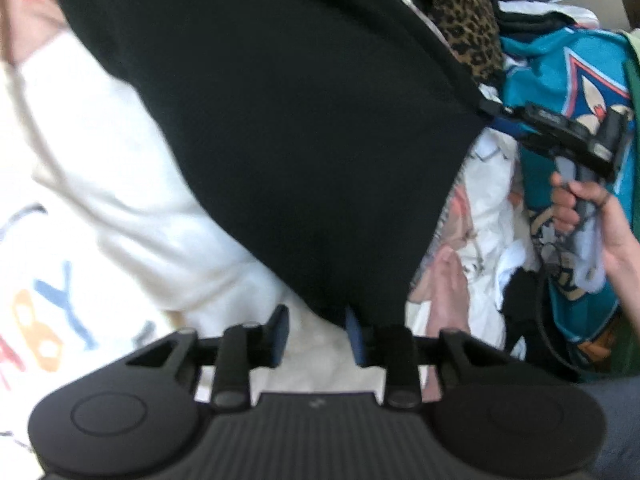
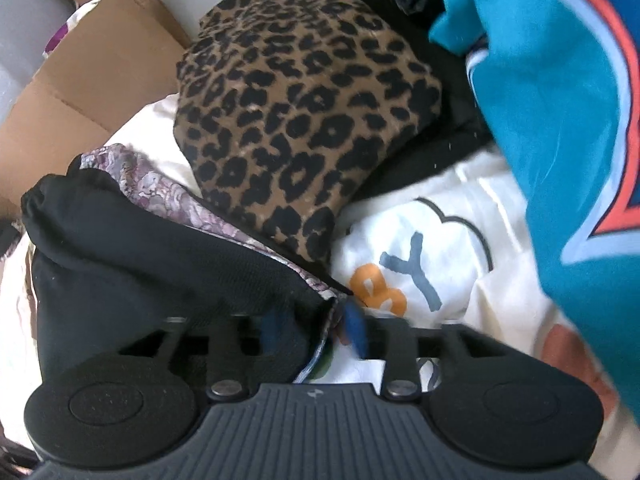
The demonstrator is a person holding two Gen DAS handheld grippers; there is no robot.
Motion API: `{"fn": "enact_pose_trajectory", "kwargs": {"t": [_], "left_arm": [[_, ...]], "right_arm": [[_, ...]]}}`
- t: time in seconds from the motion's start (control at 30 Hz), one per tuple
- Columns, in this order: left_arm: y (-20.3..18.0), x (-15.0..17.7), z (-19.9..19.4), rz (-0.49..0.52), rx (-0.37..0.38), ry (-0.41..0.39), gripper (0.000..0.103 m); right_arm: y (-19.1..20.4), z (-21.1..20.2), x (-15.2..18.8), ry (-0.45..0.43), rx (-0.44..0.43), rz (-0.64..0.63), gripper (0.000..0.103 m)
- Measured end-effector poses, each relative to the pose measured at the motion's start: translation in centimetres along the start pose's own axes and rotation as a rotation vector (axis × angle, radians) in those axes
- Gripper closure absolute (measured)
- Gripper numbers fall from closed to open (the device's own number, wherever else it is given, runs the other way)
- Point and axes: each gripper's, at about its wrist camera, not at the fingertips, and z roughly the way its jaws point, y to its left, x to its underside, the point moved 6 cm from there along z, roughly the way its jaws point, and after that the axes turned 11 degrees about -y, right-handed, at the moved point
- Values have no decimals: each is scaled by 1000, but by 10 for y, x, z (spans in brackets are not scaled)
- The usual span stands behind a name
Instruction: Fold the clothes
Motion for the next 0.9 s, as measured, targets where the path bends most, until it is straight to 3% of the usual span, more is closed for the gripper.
{"fn": "enact_pose_trajectory", "kwargs": {"t": [0.33, 0.6, 0.73, 0.8, 0.9], "left_arm": [[18, -79, -86, -29, -145, -102, 66], [11, -159, -166, -103, -255, -199, 66], [-19, -203, -206, -75, -330, -239, 66], [-39, -225, -226, -24, -419, -281, 67], [-72, -252, -245, -42, -475, -314, 67]], "right_arm": [[44, -31, -34, 15, 0, -26, 52], [92, -72, -78, 1, -86, -111, 52], [112, -98, -99, -10, -150, -151, 52], [120, -110, -111, -28, -166, -166, 51], [128, -126, -130, -59, -179, -173, 49]]}}
